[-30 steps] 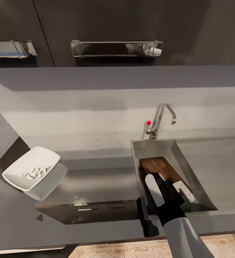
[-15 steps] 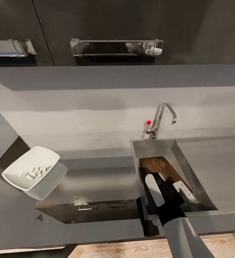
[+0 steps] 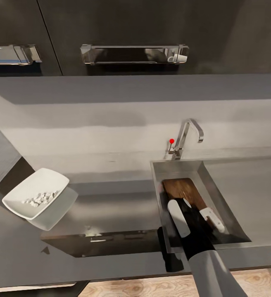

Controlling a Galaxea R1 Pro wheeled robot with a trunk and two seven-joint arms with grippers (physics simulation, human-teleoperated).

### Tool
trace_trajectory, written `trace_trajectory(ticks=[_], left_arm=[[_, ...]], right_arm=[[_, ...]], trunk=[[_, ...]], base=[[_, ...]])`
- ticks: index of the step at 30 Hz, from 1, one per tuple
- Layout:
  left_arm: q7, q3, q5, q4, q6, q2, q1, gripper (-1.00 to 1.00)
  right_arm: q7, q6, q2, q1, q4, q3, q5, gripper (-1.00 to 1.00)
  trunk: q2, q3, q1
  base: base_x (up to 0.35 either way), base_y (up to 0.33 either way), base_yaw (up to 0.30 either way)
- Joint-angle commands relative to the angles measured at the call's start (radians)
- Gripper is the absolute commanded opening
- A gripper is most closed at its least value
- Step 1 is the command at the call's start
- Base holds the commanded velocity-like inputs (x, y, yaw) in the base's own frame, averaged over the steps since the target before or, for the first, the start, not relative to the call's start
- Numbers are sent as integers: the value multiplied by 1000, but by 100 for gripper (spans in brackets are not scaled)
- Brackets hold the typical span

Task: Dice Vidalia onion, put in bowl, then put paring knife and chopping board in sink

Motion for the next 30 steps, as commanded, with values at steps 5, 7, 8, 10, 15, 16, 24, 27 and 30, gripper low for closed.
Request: trace_trajectory(ticks=[5, 7, 8, 10, 15, 16, 24, 27, 30], left_arm=[[2, 1, -1, 2, -2, -1, 0, 100], [2, 1, -1, 2, -2, -1, 0, 100], [2, 1, -1, 3, -2, -1, 0, 100], [2, 1, -1, 3, -2, -1, 0, 100], [0, 1, -1, 2, -2, -1, 0, 100], [0, 1, -1, 2, -2, -1, 0, 100], [0, 1, 0, 3, -2, 0, 0, 100], [0, 1, 0, 3, -2, 0, 0, 100], [0, 1, 0, 3, -2, 0, 0, 100]], right_arm=[[-4, 27, 0, -1, -166, 7, -3, 100], [-4, 63, 0, -1, -231, 8, -2, 100], [-4, 98, 0, -1, -272, 9, -2, 100], [-4, 176, 0, -1, -347, 10, -2, 100], [1, 302, 0, -1, -439, 33, -5, 100], [14, 317, 0, -1, -444, 51, -6, 100], [298, 434, 0, 4, -473, 147, -5, 100], [371, 457, 0, 6, -495, 151, -3, 100], [401, 463, -26, 8, -506, 184, -2, 100]], trunk=[[-2, -2, 1], [-2, -2, 1], [-2, -2, 1], [-2, -2, 1], [-2, -2, 1], [-2, -2, 1], [-2, -2, 1], [-2, -2, 1], [-2, -2, 1]], base=[[0, 0, 0], [0, 0, 0], [0, 0, 0], [0, 0, 0], [0, 0, 0], [0, 0, 0], [-25, 0, 0], [-220, 0, 0], [-299, 0, 0]])
